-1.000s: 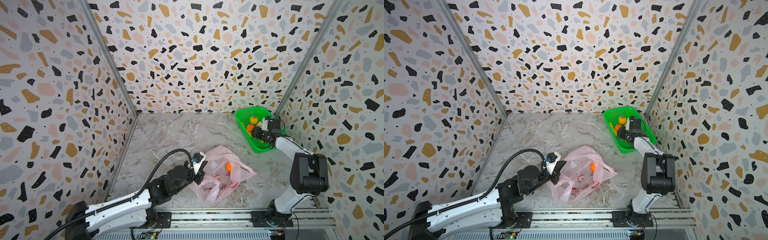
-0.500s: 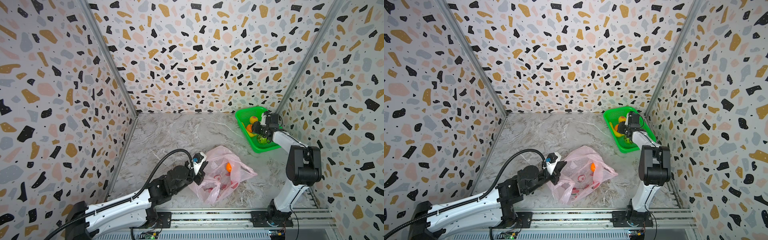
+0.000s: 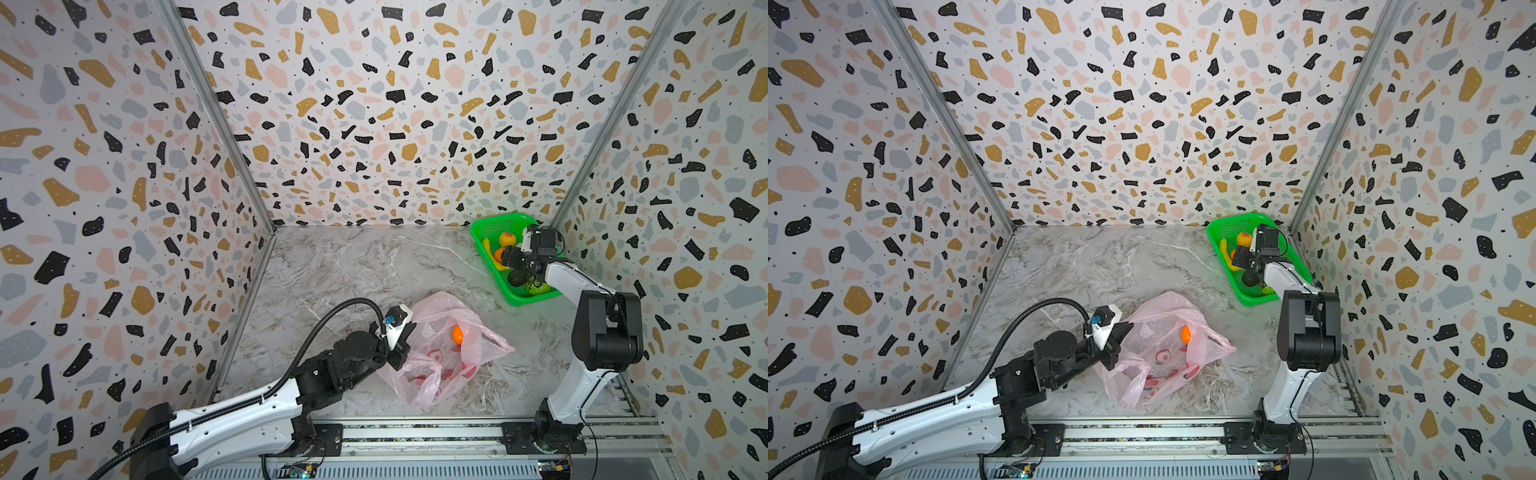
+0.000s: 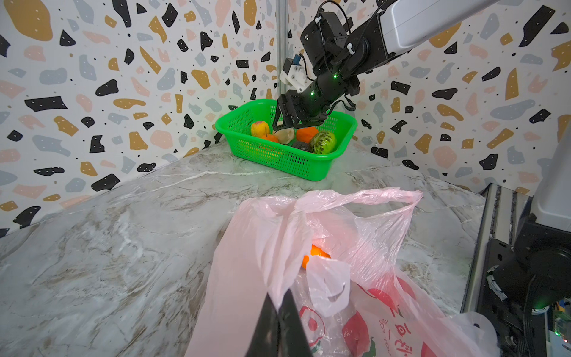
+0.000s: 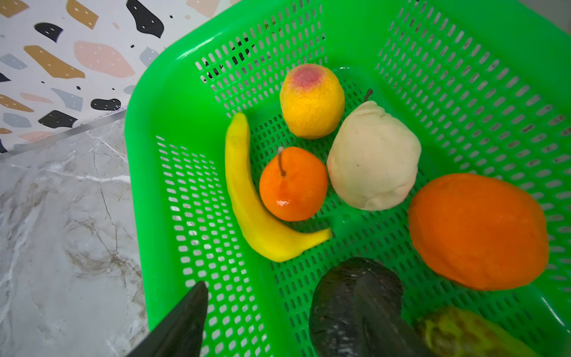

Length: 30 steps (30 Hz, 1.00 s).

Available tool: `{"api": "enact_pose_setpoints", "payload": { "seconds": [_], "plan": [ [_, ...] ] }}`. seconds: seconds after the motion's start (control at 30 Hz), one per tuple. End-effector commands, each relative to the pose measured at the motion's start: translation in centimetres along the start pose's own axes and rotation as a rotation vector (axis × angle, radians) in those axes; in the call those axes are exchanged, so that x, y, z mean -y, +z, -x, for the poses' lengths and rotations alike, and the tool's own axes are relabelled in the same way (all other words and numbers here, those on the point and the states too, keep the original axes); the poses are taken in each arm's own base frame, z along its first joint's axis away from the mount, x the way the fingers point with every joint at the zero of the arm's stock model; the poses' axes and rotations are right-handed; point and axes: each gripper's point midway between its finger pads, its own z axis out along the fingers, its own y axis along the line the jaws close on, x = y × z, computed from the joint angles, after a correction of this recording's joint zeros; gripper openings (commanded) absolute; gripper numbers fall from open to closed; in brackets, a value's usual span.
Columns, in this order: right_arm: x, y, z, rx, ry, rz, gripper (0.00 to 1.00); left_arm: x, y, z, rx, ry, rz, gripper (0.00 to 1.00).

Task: Untie the knot of the plastic bag and take out the fruit
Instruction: Place the fruit in the basket.

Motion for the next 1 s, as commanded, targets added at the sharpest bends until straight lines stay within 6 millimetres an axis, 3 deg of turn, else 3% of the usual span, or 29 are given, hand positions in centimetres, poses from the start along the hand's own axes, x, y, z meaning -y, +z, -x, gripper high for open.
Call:
{"api": "enact_pose_setpoints", "payload": {
  "seconds": [0.0,0.17,0.37,0.5,0.7,0.97],
  "plan": [
    [-1.5,-3.1,2.2,0.040,-0.013,0.033,0.76,0.2,-0.3,2.0,0.070,-0.017,-0.015,0.00],
    [-4.3,-7.1,1.0,0.004,-0.049,0.111,0.80,0.2,-0.4,2.4,0.079,-0.020,-0.018,0.00],
    [-9.3,-14.9,-2.2,-0.065,-0.103,0.273,0.84,0.4,-0.6,3.4,0.103,-0.024,-0.029,0.00],
    [-12.4,-20.2,-6.0,-0.155,-0.154,0.380,0.84,0.7,-0.9,4.4,0.121,-0.030,-0.043,0.00],
    [-15.8,-26.3,-12.6,-0.288,-0.151,0.502,0.84,0.7,-1.1,5.1,0.134,-0.041,-0.047,0.00],
    [-19.4,-31.0,-18.7,-0.406,-0.137,0.618,0.82,0.9,-0.7,4.8,0.108,-0.042,-0.050,0.00]
  ]
}}
